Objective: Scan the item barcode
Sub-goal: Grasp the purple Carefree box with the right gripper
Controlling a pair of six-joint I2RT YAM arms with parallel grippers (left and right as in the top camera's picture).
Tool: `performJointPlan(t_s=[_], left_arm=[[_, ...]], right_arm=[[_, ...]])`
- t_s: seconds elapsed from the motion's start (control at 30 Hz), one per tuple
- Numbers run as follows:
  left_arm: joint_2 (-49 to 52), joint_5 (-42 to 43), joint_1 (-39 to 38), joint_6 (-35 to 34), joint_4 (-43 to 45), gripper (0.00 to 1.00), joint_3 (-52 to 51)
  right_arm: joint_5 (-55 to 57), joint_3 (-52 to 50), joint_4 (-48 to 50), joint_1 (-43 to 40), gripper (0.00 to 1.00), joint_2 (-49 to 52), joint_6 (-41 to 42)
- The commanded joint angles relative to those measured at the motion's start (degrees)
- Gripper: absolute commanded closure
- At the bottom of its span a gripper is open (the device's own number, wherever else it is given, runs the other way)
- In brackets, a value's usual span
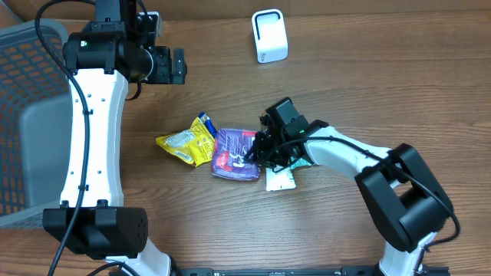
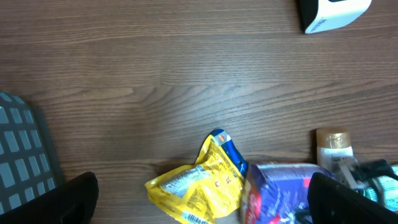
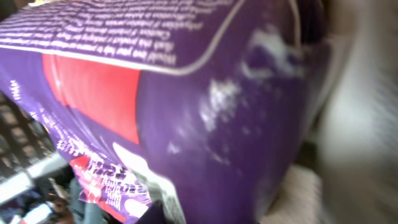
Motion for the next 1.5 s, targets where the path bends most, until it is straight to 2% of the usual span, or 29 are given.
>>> performJointPlan(t_s=[0.0, 0.27, 0.6, 0.7, 1.03, 1.1, 1.17, 1.23, 1.27, 1.47], left_arm=[[0.6, -0.3, 0.2, 1.3, 0.1, 0.00, -0.4], [0.6, -0.3, 0.2, 1.3, 0.0, 0.00, -0.4], [0.6, -0.3, 0.2, 1.3, 0.0, 0.00, -0.4], [0.6, -0.3, 0.2, 1.3, 0.0, 0.01, -0.4], [0.6, -0.3, 0.3, 1.3, 0.1, 0.00, -0.4], [0.6, -0.3, 0.3, 1.3, 0.0, 0.00, -0.4], [0.6, -0.3, 0.3, 1.3, 0.0, 0.00, -0.4], [0.6, -0.3, 0.3, 1.3, 0.0, 0.01, -0.4], [0.6, -0.3, 0.2, 1.3, 0.0, 0.01, -0.4], [0.6, -0.3, 0.2, 1.3, 0.0, 0.00, -0.4]], right_arm=[[1.2, 3.0, -4.1, -0.9, 0.94, -5.0, -11.8], [3.5, 12.0, -20.7, -1.1, 0.96, -6.9, -37.1], [9.4, 12.3, -22.3, -1.1, 0.96, -6.7, -61.0], [9.4, 12.3, -20.9, -0.6, 0.96, -6.2, -64.2], [9.6, 12.0, -19.2, 2.4, 0.96, -3.3, -65.3], [9.6, 12.0, -18.8, 2.7, 0.91, -2.9, -65.2], [9.6, 12.0, -18.7, 2.7, 0.72, -2.6, -65.2], [9.6, 12.0, -18.2, 2.7, 0.33, -2.6, -63.8], [9.6, 12.0, -17.7, 2.6, 0.19, -2.6, -61.9], [2.6, 13.7, -15.0, 0.7, 0.08, -2.8, -50.0]])
